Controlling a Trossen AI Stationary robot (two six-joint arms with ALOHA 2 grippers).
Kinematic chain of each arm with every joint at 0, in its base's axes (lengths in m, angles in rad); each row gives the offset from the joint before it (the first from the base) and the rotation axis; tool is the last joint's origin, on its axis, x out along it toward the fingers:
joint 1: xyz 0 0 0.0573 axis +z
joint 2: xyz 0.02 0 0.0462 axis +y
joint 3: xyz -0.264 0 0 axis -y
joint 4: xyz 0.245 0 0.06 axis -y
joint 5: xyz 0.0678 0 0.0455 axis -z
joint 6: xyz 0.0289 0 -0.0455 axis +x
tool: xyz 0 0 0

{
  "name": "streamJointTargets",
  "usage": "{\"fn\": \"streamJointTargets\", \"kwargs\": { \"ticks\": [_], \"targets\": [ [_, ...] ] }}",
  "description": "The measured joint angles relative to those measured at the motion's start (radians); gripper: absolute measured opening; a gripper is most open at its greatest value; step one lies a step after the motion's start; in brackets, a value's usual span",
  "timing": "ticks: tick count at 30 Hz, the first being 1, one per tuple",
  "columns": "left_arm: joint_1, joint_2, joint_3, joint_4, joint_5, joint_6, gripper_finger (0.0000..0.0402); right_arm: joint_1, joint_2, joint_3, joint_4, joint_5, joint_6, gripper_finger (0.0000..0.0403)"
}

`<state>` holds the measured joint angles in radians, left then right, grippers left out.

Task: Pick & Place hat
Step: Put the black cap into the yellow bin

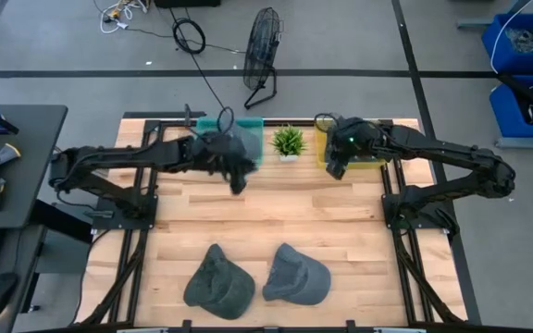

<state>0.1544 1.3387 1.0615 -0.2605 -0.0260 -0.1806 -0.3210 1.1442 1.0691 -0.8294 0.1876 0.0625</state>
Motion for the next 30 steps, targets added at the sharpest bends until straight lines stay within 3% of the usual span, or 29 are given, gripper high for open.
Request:
{"fn": "streamJointTargets", "kwargs": {
  "ticks": [8, 15, 22, 30],
  "targets": [
    [-0.201, 0.003, 0.000, -0.114, 0.005, 0.056, 0.0106, 0.225, 0.004, 0.000, 0.018, -0.147, 0.008, 0.0123],
    [-0.345, 0.003, 0.000, -0.124, 0.001, -0.010, 0.0122, 0.468, 0.067, 0.000, 0.100, -0.366, -0.018, 0.0123],
    [-0.516, 0.003, -0.024, -0.203, -0.004, -0.393, 0.0131, 0.608, 0.168, 0.000, 0.148, -0.388, -0.018, 0.0123],
    [-0.726, 0.050, -0.085, -0.197, -0.085, -0.884, 0.0129, 0.639, 0.292, 0.000, 0.165, -0.387, -0.008, 0.0123]
  ]
}}
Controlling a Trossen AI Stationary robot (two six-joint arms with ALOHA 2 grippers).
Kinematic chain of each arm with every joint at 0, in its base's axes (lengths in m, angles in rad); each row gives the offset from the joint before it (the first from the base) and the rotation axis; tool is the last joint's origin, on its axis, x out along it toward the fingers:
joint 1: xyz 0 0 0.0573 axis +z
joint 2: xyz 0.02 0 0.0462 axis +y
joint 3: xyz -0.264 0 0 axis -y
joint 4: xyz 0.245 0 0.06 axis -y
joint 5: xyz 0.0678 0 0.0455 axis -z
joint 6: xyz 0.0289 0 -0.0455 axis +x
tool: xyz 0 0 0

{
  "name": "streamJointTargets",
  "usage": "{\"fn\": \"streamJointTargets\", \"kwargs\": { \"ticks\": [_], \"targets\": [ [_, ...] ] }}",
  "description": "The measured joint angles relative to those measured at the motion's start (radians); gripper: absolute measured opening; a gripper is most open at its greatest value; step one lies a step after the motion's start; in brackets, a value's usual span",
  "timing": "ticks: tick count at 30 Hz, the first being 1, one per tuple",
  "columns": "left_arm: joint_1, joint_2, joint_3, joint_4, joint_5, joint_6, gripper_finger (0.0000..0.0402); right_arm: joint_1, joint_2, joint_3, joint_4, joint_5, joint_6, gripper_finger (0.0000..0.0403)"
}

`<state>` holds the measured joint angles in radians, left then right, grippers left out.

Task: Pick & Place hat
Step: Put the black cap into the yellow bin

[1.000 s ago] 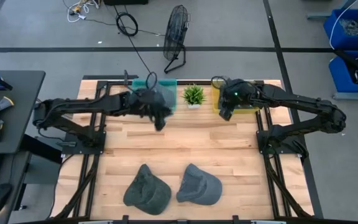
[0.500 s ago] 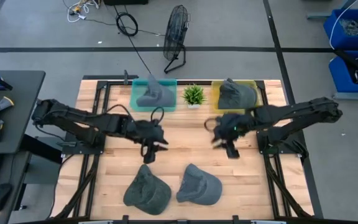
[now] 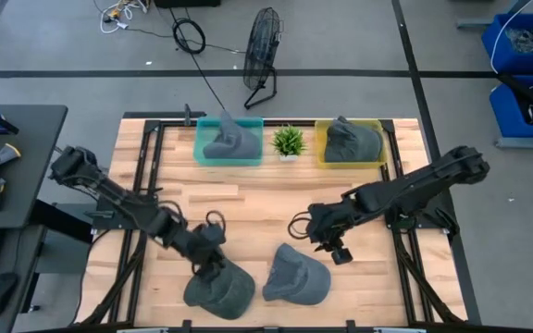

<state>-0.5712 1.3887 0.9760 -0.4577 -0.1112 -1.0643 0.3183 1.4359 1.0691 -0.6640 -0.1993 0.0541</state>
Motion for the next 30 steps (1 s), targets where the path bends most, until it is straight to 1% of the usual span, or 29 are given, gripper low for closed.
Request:
{"fn": "streamJointTargets", "kwargs": {
  "ticks": [4, 9, 11, 13, 17, 22, 24, 27, 28, 30],
  "targets": [
    [-0.058, 0.075, -0.024, -0.007, -0.008, -0.126, 0.0129, 0.000, 0.035, 0.000, 0.033, 0.017, 0.021, 0.0123],
    [-0.069, 0.169, -0.021, 0.002, -0.045, -0.234, 0.0129, 0.000, 0.046, 0.000, 0.044, 0.035, 0.021, 0.0123],
    [-0.065, 0.188, -0.023, -0.017, -0.044, -0.261, 0.0129, 0.000, 0.046, 0.000, 0.053, 0.035, 0.021, 0.0123],
    [-0.064, 0.194, -0.021, -0.009, -0.040, -0.249, 0.0128, 0.000, 0.045, 0.000, 0.051, 0.035, 0.021, 0.0123],
    [-0.079, 0.189, -0.017, 0.003, -0.020, -0.026, 0.0128, 0.000, 0.044, 0.000, 0.051, 0.035, 0.008, 0.0123],
    [-0.082, 0.189, 0.048, -0.001, -0.003, 0.248, 0.0128, 0.000, 0.044, 0.000, 0.053, 0.035, -0.011, 0.0123],
    [-0.082, 0.189, 0.075, 0.001, -0.016, 0.432, 0.0128, 0.000, 0.044, 0.000, 0.054, 0.035, -0.010, 0.0123],
    [-0.085, 0.188, 0.086, -0.002, -0.070, 0.762, 0.0128, 0.000, 0.044, 0.000, 0.055, 0.035, -0.018, 0.0123],
    [-0.085, 0.189, 0.083, -0.007, -0.077, 0.847, 0.0128, 0.000, 0.044, 0.000, 0.056, 0.035, -0.019, 0.0123],
    [-0.081, 0.198, 0.079, -0.024, -0.080, 0.939, 0.0128, 0.000, 0.044, 0.000, 0.060, 0.035, -0.020, 0.0123]
  ]
}}
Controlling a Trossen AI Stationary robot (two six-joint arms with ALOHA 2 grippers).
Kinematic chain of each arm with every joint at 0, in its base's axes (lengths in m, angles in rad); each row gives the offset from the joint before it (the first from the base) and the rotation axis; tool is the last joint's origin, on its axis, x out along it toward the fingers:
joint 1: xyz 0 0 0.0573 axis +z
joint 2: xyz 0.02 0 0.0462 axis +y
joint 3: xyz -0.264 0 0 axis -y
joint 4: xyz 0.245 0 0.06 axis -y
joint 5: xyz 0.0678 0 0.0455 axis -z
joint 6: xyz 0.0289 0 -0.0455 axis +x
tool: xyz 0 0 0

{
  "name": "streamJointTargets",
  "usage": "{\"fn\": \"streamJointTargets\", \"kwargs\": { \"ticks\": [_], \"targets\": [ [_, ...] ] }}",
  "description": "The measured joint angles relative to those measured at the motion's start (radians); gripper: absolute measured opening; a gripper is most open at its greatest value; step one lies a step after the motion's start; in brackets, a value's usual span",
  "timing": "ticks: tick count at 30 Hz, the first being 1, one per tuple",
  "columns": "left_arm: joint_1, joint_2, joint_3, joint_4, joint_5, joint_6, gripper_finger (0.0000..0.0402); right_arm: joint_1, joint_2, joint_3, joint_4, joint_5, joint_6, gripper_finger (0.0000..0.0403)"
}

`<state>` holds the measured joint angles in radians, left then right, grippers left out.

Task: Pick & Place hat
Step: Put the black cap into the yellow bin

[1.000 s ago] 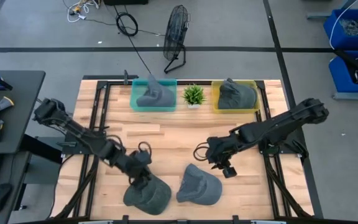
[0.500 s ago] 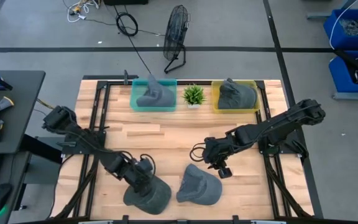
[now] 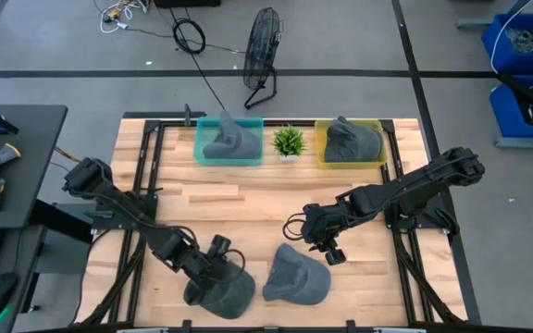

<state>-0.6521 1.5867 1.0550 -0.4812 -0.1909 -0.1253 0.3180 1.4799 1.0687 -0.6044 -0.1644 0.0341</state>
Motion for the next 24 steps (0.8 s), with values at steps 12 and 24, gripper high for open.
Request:
{"fn": "streamJointTargets", "kwargs": {
  "ticks": [12, 24],
  "targets": [
    [0.055, 0.132, -0.002, -0.090, -0.011, 0.026, 0.0125, 0.000, 0.000, 0.000, 0.030, 0.001, 0.000, 0.0123],
    [0.084, 0.124, 0.037, -0.097, 0.023, -0.050, 0.0007, 0.000, 0.000, 0.000, 0.198, 0.123, -0.011, 0.0123]
  ]
}}
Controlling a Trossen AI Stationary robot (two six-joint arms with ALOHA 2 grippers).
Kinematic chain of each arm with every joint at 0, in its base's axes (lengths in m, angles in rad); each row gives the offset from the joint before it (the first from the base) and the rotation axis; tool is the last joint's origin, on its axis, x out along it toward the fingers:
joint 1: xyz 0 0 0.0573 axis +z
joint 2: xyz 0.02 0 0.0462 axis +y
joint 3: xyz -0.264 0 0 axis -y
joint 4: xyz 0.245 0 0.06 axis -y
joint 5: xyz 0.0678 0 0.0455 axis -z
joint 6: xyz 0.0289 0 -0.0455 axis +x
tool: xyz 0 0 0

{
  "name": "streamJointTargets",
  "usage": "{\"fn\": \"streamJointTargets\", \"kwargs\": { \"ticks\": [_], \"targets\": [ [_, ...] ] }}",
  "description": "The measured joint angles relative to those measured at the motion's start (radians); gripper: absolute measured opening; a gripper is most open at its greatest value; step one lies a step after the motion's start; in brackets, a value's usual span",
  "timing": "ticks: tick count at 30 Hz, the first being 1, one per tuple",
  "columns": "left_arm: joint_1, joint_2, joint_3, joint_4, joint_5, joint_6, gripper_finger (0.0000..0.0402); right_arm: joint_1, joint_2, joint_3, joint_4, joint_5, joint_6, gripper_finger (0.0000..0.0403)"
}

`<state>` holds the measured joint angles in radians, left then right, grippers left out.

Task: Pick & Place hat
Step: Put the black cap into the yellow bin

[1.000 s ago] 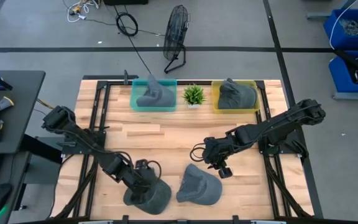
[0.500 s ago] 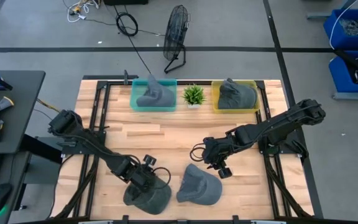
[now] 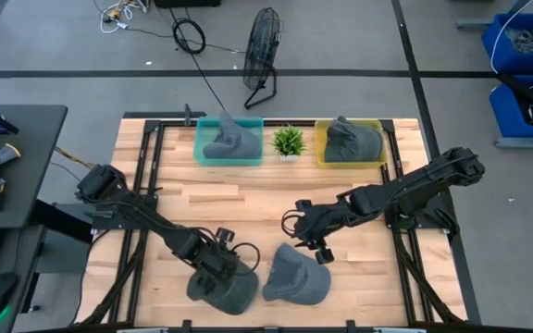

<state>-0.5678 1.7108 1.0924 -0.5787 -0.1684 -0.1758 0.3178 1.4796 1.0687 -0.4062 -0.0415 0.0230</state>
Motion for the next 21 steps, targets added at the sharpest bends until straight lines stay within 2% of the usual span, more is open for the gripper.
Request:
{"fn": "streamJointTargets", "kwargs": {
  "ticks": [6, 9, 14, 18, 21],
  "targets": [
    [0.041, -0.026, 0.116, -0.049, -0.011, -0.041, 0.0007, 0.018, 0.000, 0.000, 0.190, 0.000, -0.139, 0.0123],
    [0.093, -0.031, 0.159, -0.083, -0.019, -0.124, 0.0007, 0.037, 0.000, 0.001, 0.283, -0.004, -0.213, 0.0123],
    [0.198, -0.031, 0.179, -0.064, -0.043, -0.127, 0.0009, 0.061, 0.000, 0.001, 0.346, -0.003, -0.311, 0.0123],
    [0.266, -0.031, 0.179, -0.046, -0.095, -0.076, 0.0009, 0.064, 0.000, 0.001, 0.294, 0.018, -0.230, 0.0123],
    [0.289, -0.031, 0.179, -0.022, -0.161, -0.025, 0.0008, 0.064, 0.000, 0.001, 0.238, 0.145, -0.035, 0.0123]
  ]
}}
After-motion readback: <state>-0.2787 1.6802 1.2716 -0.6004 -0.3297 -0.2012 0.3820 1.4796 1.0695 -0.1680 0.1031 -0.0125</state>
